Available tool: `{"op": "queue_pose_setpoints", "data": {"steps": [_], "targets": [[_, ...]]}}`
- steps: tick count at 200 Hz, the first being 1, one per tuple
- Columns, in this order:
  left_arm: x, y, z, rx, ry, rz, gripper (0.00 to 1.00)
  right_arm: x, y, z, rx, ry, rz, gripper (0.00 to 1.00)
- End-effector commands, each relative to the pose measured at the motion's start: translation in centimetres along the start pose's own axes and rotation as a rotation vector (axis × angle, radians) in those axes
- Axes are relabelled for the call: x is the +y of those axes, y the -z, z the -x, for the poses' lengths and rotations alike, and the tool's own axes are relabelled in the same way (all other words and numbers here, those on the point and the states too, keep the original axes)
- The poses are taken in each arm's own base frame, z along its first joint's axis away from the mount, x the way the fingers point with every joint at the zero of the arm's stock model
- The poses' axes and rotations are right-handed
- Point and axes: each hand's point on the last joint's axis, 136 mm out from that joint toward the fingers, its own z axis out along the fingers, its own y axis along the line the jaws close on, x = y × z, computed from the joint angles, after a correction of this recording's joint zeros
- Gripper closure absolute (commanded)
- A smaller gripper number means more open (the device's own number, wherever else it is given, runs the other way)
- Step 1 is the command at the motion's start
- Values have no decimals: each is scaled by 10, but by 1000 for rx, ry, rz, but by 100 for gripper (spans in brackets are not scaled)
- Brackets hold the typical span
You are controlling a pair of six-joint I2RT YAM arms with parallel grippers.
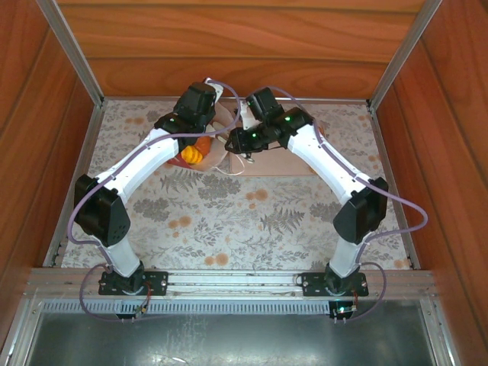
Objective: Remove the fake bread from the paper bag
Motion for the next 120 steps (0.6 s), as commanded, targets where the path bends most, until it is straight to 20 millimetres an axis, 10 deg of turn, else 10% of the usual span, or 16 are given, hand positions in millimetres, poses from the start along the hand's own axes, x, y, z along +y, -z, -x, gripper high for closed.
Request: {"op": "queue_pose_setpoints", "data": {"steps": [1, 120], "targets": [[21, 20, 22, -78, 63, 32, 100, 5, 10, 11, -46, 23, -26, 51], [19, 21, 23, -85, 63, 19, 100, 7, -15, 17, -19, 25, 7, 51]]}}
